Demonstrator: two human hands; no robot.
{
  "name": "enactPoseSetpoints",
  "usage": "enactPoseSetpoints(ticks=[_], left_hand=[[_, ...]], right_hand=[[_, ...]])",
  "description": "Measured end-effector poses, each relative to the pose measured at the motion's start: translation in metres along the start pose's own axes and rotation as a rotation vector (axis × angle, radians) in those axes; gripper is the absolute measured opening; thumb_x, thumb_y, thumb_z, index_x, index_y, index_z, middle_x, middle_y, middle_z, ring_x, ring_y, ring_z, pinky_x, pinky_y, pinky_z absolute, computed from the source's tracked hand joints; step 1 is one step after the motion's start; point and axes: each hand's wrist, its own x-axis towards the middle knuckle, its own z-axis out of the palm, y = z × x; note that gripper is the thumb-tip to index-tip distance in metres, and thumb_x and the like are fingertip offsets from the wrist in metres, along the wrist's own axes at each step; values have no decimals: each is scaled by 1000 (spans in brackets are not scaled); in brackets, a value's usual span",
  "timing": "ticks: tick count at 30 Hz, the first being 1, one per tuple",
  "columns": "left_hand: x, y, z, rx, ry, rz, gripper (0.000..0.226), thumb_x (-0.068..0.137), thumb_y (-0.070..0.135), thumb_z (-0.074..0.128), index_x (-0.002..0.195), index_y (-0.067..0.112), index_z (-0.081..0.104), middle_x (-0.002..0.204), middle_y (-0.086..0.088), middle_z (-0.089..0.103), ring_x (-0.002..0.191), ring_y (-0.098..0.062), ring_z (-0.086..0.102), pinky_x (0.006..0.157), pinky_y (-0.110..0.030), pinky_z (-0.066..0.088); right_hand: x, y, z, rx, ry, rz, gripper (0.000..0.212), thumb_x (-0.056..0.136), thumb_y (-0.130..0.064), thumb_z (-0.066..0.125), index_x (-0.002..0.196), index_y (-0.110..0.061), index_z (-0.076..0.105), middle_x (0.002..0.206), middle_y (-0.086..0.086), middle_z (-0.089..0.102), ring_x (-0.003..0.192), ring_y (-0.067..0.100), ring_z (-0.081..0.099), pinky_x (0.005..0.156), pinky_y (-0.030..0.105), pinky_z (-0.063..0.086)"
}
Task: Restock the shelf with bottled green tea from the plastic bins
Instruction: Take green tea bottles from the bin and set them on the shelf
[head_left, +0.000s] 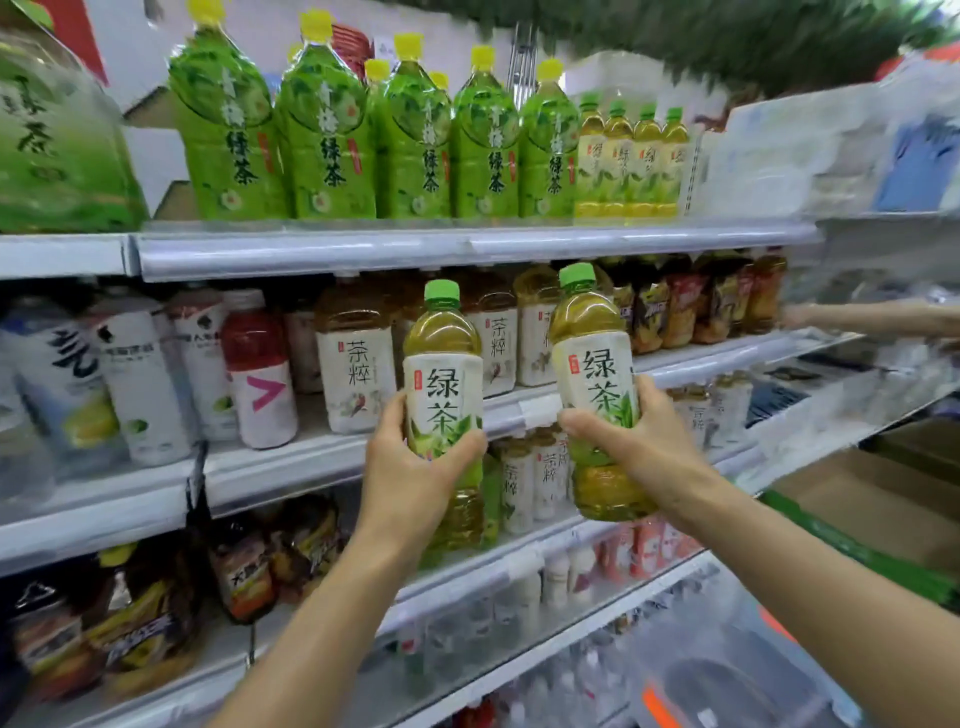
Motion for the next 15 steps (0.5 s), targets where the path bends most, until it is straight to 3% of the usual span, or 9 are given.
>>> enactPoseSetpoints(ticks=[3,8,11,15], left_hand=[[27,7,28,18,-19,41,52,79,14,82,123,24,55,105,3,70,87,-8,69,64,-16,54],[61,16,64,58,-6,88,51,80,17,81,122,29,53,105,7,68,89,-6,67,62,-13,52],[77,19,82,85,31,102,56,81,19,81,126,32,50,104,11,68,90,-4,67,62,-12,52],[99,25,121,114,83,142,58,81,23,81,126,39,47,106,13,67,90,-2,67,65,-14,52]], right_hand=[[35,-1,-14,43,9,-25,53,75,-32,81,117,-20,52,106,1,67,95,15,66,76,29,55],[93,-3,-29,98,-2,-82,50,78,-30,79,118,-18,51,106,1,66,94,13,65,71,24,51],[125,3,-37,109,-52,-137,41,77,-30,80,108,-25,53,104,-2,66,94,10,65,73,24,52],[166,13,-68,139,-150,-196,48,75,-31,81,114,-25,54,102,-5,68,88,4,68,72,21,55]])
